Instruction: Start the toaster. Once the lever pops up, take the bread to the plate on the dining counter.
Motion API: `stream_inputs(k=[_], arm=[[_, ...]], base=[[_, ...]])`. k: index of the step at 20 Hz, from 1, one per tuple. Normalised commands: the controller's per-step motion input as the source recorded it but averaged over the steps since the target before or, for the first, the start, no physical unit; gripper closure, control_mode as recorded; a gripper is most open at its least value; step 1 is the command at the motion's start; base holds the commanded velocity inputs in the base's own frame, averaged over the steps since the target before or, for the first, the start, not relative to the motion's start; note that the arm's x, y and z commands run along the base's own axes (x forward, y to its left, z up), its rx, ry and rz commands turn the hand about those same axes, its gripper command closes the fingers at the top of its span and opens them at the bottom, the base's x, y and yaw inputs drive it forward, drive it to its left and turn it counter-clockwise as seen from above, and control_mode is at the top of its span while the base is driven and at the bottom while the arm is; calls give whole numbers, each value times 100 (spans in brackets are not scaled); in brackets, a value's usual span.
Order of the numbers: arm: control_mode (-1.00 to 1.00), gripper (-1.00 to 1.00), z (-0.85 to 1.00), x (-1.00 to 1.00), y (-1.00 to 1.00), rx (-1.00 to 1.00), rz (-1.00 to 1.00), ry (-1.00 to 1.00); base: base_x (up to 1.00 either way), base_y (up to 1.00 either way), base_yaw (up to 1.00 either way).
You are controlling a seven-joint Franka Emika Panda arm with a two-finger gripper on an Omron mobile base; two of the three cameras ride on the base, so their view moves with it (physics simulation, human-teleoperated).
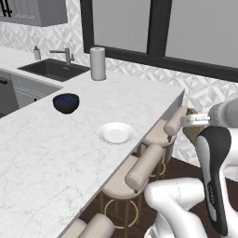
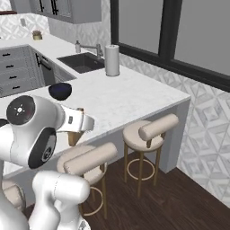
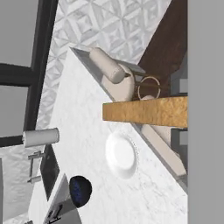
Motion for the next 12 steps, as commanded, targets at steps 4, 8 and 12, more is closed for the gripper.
stream_inputs(k=[4, 8, 12], arm=[[-100, 100, -27, 46, 0, 0, 52, 0], [-100, 100, -9, 62, 18, 0, 59, 8], [-100, 100, 0, 73, 33, 8, 54, 24]], base=[[0, 0, 0], [0, 0, 0], [0, 0, 0]])
